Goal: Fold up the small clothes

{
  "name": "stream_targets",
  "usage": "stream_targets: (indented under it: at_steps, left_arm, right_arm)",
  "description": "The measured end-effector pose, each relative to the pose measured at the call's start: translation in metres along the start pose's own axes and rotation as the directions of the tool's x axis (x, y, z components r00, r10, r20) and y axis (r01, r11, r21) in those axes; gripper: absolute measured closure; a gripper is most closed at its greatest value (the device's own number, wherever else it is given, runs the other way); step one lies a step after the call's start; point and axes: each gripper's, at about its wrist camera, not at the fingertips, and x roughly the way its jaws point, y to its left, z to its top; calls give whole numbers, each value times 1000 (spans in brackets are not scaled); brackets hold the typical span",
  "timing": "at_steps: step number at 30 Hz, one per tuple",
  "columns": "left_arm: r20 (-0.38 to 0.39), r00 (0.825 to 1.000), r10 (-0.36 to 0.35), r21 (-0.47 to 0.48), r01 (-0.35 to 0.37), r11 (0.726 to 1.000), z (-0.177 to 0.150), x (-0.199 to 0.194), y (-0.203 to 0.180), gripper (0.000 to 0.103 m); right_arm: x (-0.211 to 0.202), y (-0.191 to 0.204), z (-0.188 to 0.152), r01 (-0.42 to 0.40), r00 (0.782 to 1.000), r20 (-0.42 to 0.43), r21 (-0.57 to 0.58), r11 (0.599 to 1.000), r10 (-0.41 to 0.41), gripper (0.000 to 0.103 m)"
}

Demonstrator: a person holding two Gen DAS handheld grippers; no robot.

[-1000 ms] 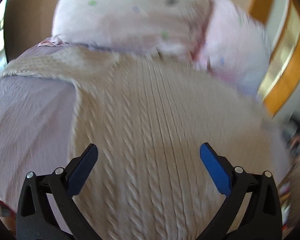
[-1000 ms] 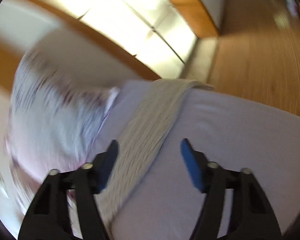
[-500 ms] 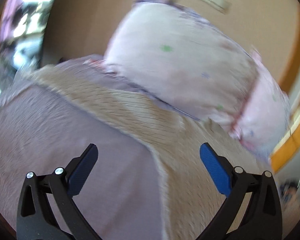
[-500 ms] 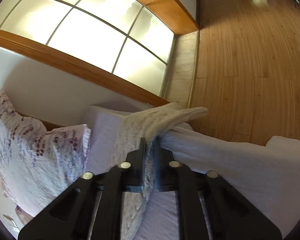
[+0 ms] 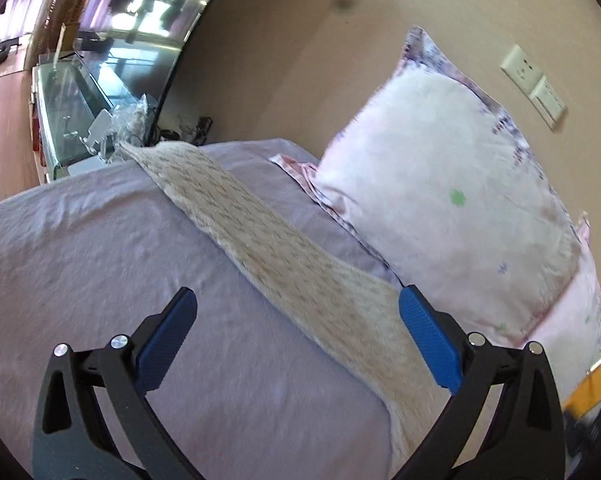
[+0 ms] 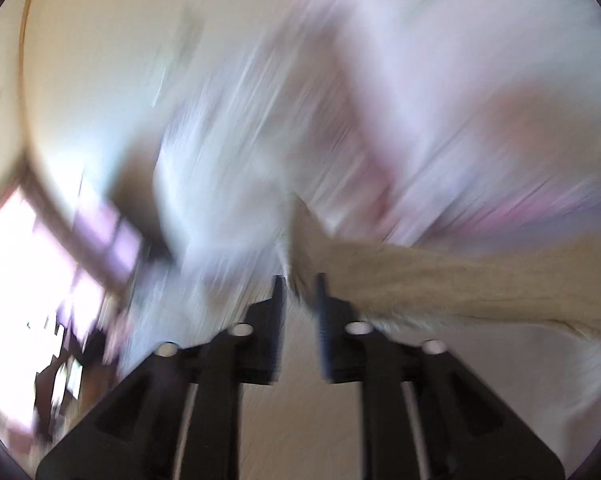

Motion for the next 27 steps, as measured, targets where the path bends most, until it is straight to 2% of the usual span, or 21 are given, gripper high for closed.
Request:
stream_targets:
  at_steps: [1,3,4,5,6,7,8,10,13,18,19,20,21,22,25,27]
  left_arm:
    - [3,1000,19,-21,-19,1000,3,3,6,3]
    - [-23,999,31,-59,-33,998,10,10,18,3]
    - [-40,999,25,-86,-28,996,15,15,26,3]
    - [-54,998,19,-122,-25,992,21,20,36,3]
    - [-69,998,16,-164,-27,986,26,25,46,3]
    - [-84,996,12,-205,-29,978,31,30,54,9]
    - [-94,996,4,-236,-26,971,35,35,60,20]
    - [-128,992,-16,-309,-25,951,45,49,77,34]
    - [-134,991,-11,-364,-39,930,56,63,90,37]
    - [-112,994,7,-418,-53,907,76,82,102,41]
    - [-111,994,14,-428,-60,902,79,86,105,52]
    - [-127,991,30,-442,-84,893,82,92,108,80]
    - [-138,990,29,-451,-89,888,81,95,109,96]
    - [-136,991,20,-454,-81,887,81,97,105,95]
    - [-87,996,-38,-313,9,950,87,87,55,96]
    - [-98,984,-151,-177,132,975,83,78,-9,97]
  right_arm:
    - [9,4,-6,-28,999,-32,2,1000,28,77]
    - [4,7,-15,-33,999,0,-1,999,33,70]
    - [-5,5,-16,-10,999,34,-2,1000,10,57]
    - [-20,-2,-16,21,996,83,11,1000,-22,49]
    - [-34,-10,-17,41,992,121,30,999,-44,36]
    - [-51,-19,-19,65,985,158,58,996,-73,34]
    - [-64,-29,-23,81,980,174,77,994,-93,34]
    - [-85,-47,-20,118,969,204,124,985,-142,34]
    - [-113,-73,-30,165,946,243,206,965,-213,34]
    - [-121,-88,-46,195,926,268,263,945,-265,34]
    - [-122,-90,-51,195,925,270,269,943,-268,34]
    - [-123,-94,-54,196,924,270,277,941,-272,34]
    - [-123,-95,-56,198,923,269,282,939,-276,34]
    - [-124,-98,-58,202,921,269,287,936,-282,34]
    - [-131,-103,-61,209,914,279,293,933,-293,34]
    - [-134,-105,-62,213,909,290,296,931,-300,34]
